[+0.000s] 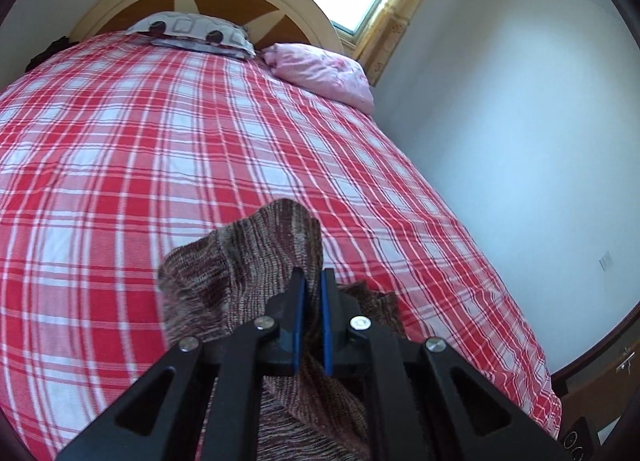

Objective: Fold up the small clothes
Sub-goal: 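Lift the side edge with both grippers and fold it over the rest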

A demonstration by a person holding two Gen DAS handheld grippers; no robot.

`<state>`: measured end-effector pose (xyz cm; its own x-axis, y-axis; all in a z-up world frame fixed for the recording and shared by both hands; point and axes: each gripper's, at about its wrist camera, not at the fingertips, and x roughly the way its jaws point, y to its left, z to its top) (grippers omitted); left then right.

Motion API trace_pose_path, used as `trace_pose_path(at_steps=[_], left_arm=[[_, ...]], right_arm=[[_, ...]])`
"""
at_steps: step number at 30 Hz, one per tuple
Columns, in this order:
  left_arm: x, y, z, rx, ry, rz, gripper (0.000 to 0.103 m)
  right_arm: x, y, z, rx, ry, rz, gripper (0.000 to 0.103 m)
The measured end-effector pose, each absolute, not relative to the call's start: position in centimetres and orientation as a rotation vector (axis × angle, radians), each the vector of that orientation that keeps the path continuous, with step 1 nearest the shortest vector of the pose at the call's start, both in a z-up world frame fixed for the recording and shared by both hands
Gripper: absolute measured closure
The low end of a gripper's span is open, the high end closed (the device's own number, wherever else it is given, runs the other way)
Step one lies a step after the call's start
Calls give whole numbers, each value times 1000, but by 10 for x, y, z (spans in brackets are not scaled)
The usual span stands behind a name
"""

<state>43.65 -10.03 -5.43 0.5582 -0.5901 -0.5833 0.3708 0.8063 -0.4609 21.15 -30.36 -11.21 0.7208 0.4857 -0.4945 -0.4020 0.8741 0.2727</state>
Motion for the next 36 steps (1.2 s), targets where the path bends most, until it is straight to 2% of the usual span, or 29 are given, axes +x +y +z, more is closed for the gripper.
trace_pose_path(at_steps=[14,27,30,31,32,34,36], left_arm=[[436,-206,-86,-202,896,-655,95],[424,-261,-106,-89,934,-672,93],[407,-252,-90,-50,875,-688,85],[399,-245,-84,-32,854,-685,71],[391,-236,-79,-21,835,-678,52],[371,-208,-74,3,782,-640,36],[357,-186,-78,27,765,-606,34]], right_arm=[[194,-378,-141,251,687,386,99],[192,-417,-175,385,825,340,99],[191,-420,-172,377,821,344,98],[191,-422,-171,379,817,333,93],[190,-425,-171,372,821,307,90],[187,-434,-169,348,806,241,75],[183,-440,-159,328,760,193,67]])
